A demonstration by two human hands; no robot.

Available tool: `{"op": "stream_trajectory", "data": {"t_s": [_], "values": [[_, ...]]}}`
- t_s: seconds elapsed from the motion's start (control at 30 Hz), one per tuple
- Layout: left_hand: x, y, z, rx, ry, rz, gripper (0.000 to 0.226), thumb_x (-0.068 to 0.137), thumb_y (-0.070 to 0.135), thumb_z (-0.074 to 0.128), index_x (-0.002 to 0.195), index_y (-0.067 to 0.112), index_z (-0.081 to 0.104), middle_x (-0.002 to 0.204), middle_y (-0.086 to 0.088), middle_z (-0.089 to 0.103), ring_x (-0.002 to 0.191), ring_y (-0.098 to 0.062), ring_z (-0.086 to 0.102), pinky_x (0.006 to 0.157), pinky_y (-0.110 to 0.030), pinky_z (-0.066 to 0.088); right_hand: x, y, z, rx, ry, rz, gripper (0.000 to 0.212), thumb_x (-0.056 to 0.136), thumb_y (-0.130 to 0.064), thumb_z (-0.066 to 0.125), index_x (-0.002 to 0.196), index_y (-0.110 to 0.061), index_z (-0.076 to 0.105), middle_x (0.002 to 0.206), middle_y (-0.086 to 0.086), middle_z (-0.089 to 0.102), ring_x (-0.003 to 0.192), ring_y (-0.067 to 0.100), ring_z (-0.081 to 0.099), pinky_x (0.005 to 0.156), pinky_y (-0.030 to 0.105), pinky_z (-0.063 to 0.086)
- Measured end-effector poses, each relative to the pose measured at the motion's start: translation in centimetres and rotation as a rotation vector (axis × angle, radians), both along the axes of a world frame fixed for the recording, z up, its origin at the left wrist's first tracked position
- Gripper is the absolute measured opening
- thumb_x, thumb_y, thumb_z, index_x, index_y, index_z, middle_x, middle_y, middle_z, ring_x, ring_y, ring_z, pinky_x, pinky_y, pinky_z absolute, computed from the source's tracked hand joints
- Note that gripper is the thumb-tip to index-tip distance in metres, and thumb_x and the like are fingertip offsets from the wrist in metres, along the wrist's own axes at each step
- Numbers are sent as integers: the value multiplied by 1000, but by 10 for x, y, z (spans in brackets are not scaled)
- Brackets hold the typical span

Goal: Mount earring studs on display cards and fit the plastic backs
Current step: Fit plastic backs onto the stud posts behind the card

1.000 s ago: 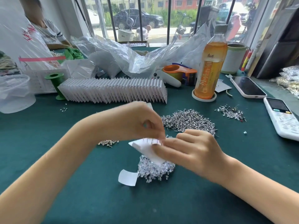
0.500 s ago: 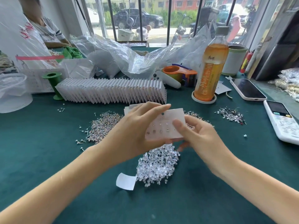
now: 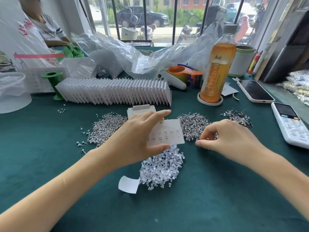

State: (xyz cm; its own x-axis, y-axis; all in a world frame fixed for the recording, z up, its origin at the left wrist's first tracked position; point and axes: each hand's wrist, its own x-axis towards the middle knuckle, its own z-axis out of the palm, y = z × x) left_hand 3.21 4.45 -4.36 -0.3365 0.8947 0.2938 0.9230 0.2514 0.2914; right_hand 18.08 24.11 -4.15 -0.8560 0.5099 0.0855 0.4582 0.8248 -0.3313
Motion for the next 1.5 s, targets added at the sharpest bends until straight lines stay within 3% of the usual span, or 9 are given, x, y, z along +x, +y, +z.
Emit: {"op": "stream_trajectory", "data": {"t_s": [0.3,0.43,0.5,0.6,0.7,0.9,1.1,1.3,1.5], "values": [[0,1,-5,-53,21,-14,81,75,65,56,143,40,20,129,12,51,115,-13,50,100,-27,36,-6,-10,-5,85,68,-17,20,82,-44,67,64,-38,59,72,-17,57,73,7,52,53,16,30],[2,1,-7,-55,-15,-36,82,75,64,58,143,42,17,131,15,49,118,-10,46,101,-24,32,-5,-9,5,-373,309,86,11,77,-29,77,67,-27,73,58,-15,64,51,-2,49,50,14,38],[4,1,-7,-41,-46,-49,82,74,64,57,142,45,16,130,17,48,117,-7,44,100,-21,31,-5,-17,13,-654,409,171,5,76,-24,78,71,-24,76,62,-8,69,53,-1,53,51,8,39],[7,2,-6,-21,-104,-71,83,73,62,61,141,44,19,124,19,51,109,0,44,92,-10,29,-6,-31,9,-789,405,238,3,74,-26,78,77,-24,77,75,4,73,67,7,59,61,15,44],[9,2,-4,3,-163,-77,85,72,59,65,142,42,20,119,19,53,103,3,45,86,0,29,-7,-38,1,-839,398,207,4,73,-26,77,76,-23,77,72,10,68,65,9,54,61,17,41],[10,1,-4,36,-272,-50,86,69,61,66,138,52,16,118,20,53,105,3,51,89,-14,42,-7,-39,-1,-918,394,140,4,77,-22,76,73,-22,77,60,-7,60,54,0,49,50,5,37],[9,0,-3,26,-280,-58,86,71,58,69,139,50,18,117,21,53,102,5,51,86,-14,43,-8,-41,-1,-960,396,127,5,76,-18,76,72,-19,77,59,-9,61,51,-3,49,49,5,36],[9,0,-2,41,-295,-61,86,71,56,70,139,50,18,117,21,53,104,5,51,87,-15,44,-7,-43,0,-950,346,135,27,56,-47,72,75,-27,77,67,-1,55,59,6,42,54,19,33],[9,0,-2,31,-302,-57,87,70,57,70,138,53,16,118,22,53,106,5,51,88,-14,43,-7,-41,-1,-944,345,117,28,54,-48,71,75,-29,76,68,-7,61,59,0,47,51,10,36]]}}
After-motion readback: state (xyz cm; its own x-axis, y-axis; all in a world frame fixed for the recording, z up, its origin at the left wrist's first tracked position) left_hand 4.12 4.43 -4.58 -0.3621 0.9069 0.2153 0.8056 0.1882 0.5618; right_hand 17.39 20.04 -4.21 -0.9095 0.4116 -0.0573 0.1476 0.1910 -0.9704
